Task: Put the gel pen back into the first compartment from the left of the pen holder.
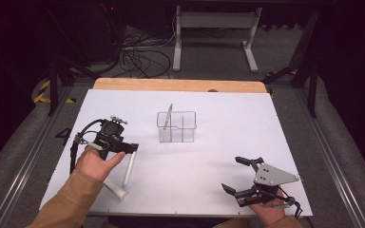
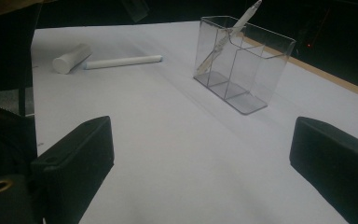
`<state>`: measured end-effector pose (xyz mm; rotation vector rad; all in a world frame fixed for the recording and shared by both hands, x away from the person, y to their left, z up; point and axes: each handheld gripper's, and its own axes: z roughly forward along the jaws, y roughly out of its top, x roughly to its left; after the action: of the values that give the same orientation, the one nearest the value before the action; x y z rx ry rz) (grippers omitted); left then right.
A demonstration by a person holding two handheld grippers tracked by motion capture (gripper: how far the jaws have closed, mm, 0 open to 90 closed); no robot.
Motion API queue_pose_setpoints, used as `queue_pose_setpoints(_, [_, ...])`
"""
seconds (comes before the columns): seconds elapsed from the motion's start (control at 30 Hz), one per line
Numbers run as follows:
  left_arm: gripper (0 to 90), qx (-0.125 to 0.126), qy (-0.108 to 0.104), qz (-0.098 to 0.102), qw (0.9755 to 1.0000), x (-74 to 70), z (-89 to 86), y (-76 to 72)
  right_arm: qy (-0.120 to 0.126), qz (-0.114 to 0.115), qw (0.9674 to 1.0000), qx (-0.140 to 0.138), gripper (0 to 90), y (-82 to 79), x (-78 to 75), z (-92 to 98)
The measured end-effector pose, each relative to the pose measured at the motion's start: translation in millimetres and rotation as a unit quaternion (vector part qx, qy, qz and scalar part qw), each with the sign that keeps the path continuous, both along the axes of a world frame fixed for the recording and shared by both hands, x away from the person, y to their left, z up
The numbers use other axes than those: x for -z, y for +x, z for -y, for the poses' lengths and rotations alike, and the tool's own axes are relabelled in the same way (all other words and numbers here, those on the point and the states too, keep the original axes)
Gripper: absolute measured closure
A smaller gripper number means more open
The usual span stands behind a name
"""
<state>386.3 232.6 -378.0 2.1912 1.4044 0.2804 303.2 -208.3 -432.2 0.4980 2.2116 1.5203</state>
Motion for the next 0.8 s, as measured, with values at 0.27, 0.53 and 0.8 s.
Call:
queue_pose_setpoints(0.27, [39.4,-0.011,-0.022,-0.015,0.9996,14.4,-1.3,3.9,0.002,0.000,1.0000,-0.003,6.8,-0.3,0.0,-0.2])
queue_pose_setpoints(0.53, [41.7,-0.012,-0.005,-0.028,0.9995,29.8,1.7,5.1,0.002,0.000,1.0000,-0.004,6.8,-0.4,0.2,0.1])
queue_pose_setpoints(0.8, [43.3,-0.005,0.015,-0.036,0.9992,41.8,7.8,6.0,0.003,0.001,1.0000,-0.005,6.5,-0.1,0.6,-0.1])
